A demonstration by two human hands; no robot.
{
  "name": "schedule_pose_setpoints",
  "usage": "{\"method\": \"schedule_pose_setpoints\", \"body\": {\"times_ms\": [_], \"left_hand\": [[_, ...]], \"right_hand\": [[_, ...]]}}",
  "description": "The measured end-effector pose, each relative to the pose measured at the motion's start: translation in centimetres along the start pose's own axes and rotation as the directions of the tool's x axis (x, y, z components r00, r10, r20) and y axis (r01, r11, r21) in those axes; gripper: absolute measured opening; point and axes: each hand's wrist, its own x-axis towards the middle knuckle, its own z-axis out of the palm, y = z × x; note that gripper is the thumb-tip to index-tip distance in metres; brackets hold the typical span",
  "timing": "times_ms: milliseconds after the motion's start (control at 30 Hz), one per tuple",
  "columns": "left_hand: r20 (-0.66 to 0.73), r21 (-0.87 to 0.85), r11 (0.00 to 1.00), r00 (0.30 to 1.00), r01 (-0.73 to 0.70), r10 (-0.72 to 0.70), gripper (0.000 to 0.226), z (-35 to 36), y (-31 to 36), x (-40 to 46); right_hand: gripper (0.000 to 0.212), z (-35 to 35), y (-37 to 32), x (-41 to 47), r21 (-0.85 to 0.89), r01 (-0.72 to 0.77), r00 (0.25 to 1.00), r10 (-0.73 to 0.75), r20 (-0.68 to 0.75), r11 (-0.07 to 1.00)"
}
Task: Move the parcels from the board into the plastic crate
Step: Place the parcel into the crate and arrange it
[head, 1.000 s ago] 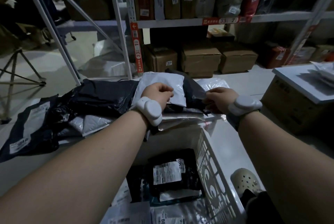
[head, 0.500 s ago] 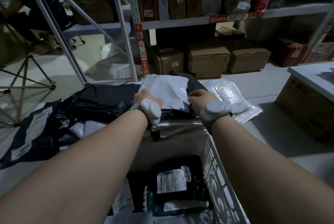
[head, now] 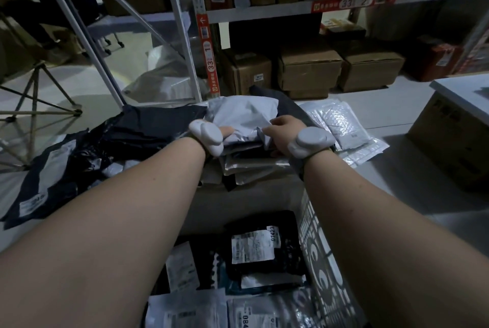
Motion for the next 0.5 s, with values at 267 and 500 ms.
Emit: {"method": "schedule_pose_setpoints", "body": {"times_ms": [267, 500], "left_hand": [[-0.077, -0.504, 0.845, 0.984, -0.177, 0.16, 0.067, -0.8, -1.2, -0.6], [-0.204, -0.782, 0.519, 0.928, -0.346, 0.312, 0.035, -1.4, -1.8, -3.0]], "right_hand": [[0.039, -0.1, -0.5, -0.9, 0.001, 0.063, 0.997, -0.063, -0.054, 0.998], [0.049, 0.3, -0.8, -3.2, 0.079, 0.113, 0.99, -0.105, -0.097, 0.99]]}}
